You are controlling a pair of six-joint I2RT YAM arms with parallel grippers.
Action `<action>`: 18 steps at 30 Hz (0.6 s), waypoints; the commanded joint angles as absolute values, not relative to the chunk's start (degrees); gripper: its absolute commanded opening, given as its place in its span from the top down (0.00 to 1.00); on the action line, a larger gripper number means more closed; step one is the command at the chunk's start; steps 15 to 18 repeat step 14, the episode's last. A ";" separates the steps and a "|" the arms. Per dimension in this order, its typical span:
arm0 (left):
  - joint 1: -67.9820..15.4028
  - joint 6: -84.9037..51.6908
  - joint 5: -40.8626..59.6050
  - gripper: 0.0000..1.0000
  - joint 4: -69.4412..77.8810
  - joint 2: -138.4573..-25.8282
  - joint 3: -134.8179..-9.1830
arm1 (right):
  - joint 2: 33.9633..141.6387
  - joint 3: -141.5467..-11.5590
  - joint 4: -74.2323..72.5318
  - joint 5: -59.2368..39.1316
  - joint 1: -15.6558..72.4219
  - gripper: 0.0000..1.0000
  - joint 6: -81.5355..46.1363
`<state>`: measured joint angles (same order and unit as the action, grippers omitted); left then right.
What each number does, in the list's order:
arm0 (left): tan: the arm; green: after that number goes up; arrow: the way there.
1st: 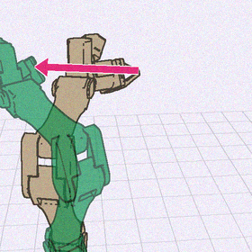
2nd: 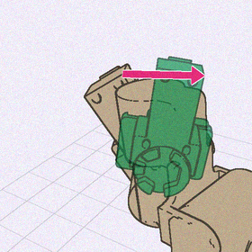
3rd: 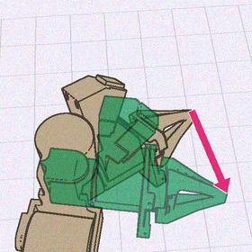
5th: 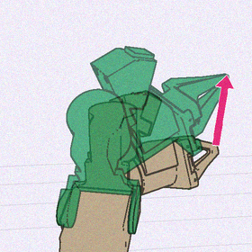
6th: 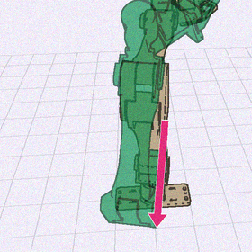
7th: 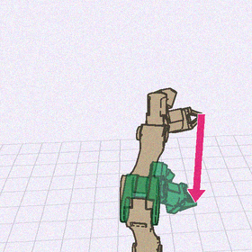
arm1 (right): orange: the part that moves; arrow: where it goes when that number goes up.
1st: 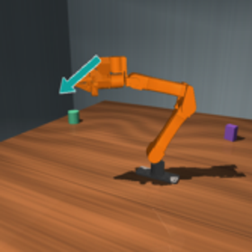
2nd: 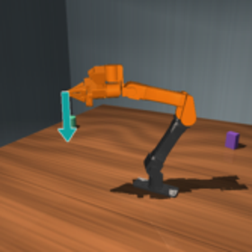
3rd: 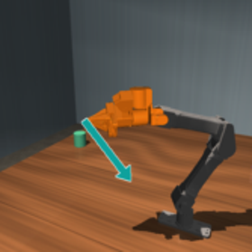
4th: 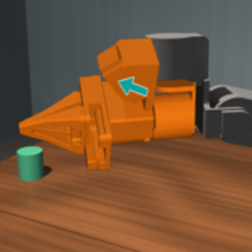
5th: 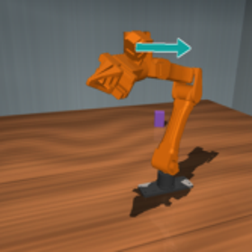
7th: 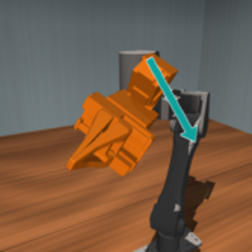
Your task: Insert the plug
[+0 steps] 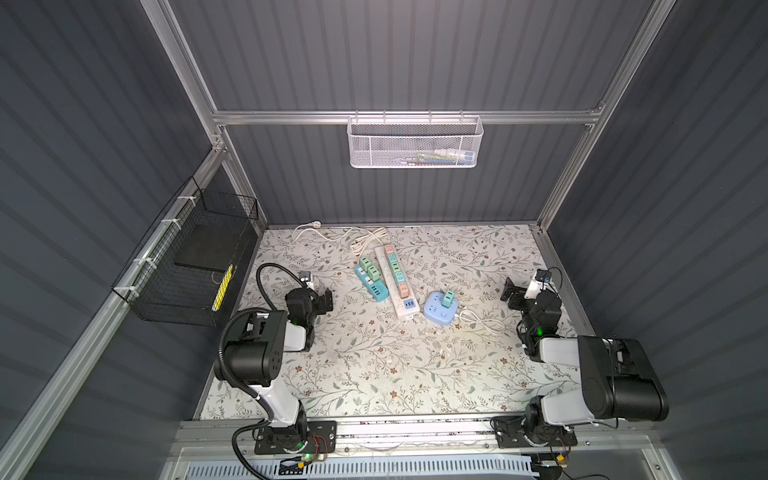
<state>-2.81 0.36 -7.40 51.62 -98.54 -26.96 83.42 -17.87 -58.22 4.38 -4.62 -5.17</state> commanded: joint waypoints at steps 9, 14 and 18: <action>-2.95 0.96 -6.92 0.00 51.15 -98.57 -27.74 | 83.34 -17.13 -58.45 4.15 -4.30 0.01 -5.62; -2.95 1.21 -6.95 0.00 51.56 -98.32 -27.31 | 83.35 -17.05 -58.45 4.18 -4.31 0.01 -5.55; -2.95 1.21 -6.95 0.00 51.56 -98.32 -27.31 | 83.35 -17.05 -58.45 4.18 -4.31 0.01 -5.55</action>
